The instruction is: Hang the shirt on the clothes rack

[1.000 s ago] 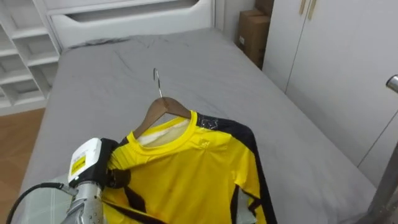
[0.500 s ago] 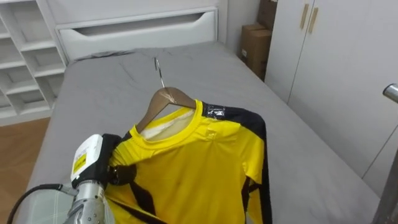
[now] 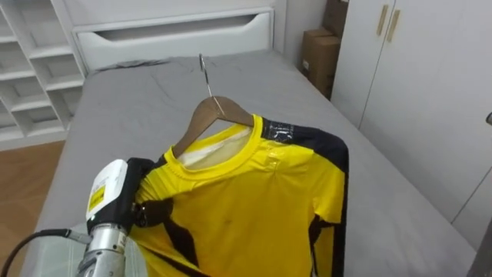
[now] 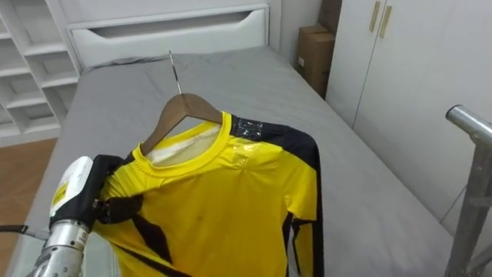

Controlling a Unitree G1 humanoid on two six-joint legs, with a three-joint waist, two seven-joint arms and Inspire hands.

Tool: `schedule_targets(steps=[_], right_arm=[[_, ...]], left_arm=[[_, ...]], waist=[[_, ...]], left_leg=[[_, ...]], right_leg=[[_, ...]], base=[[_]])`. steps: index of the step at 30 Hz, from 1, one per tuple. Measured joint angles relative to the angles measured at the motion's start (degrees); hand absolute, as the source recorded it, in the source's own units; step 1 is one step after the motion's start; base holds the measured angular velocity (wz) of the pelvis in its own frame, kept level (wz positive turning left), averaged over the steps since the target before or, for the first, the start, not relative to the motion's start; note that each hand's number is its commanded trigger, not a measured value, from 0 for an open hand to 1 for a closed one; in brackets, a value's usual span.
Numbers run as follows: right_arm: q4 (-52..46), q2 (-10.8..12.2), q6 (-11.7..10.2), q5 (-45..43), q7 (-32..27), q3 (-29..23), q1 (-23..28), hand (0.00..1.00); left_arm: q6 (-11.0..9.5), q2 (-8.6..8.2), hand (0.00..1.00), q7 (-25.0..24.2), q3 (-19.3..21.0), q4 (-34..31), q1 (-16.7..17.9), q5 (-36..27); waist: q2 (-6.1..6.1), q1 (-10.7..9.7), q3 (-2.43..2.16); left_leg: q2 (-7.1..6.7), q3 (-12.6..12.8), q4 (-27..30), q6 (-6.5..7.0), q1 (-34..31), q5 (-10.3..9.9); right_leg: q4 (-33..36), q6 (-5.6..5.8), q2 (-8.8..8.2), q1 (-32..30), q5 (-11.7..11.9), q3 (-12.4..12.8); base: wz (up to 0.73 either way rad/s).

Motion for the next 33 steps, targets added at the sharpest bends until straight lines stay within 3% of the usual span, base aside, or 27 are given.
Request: schedule_targets(steps=[10, 16, 22, 33], right_arm=[[-24.23, -1.52, -1.5, -14.33, -4.16, 0.26, 0.17, 0.0], [-29.84, -1.52, -1.87, -15.66, -4.4, 0.29, 0.0, 0.0], [-35.93, -1.52, -1.94, -15.67, -4.42, 2.78, 0.07, 0.0], [-40.53, -2.33, -1.98, -15.63, -4.66, 4.7, -0.02, 0.0]], left_arm=[[0.39, 0.0, 1.0, -3.07, 1.18, -5.12, 2.3, 2.6], [0.41, -0.07, 1.0, -5.72, 1.44, -6.21, 2.82, 6.84], [0.39, -0.08, 1.0, -7.39, 1.41, -12.32, 6.41, 8.84], [0.42, -0.01, 1.0, -7.5, 1.39, -15.2, 6.95, 10.07]], waist=[[-0.95, 2.05, -0.06], [-1.1, 3.13, -0.07], [-1.06, 3.0, -0.09], [-1.04, 3.95, -0.1]], left_leg=[[0.06, -0.02, 0.03, -0.01, 0.24, 0.0], [0.07, -0.07, -0.24, 0.02, 0.24, -0.05], [0.49, -0.59, -0.29, 0.02, 0.14, -0.07], [0.5, -1.27, -0.12, 0.01, -0.14, -0.06]], right_leg=[[-0.2, -0.01, -0.06, 0.26, 0.03, -0.22], [-0.54, 0.05, -0.05, 0.67, 0.0, -0.29], [-1.19, 0.13, -0.14, 1.12, 0.16, -1.17], [-1.2, 0.11, -0.19, 1.09, 0.13, -1.63]], base=[[0.0], [0.0], [0.06], [0.02]])
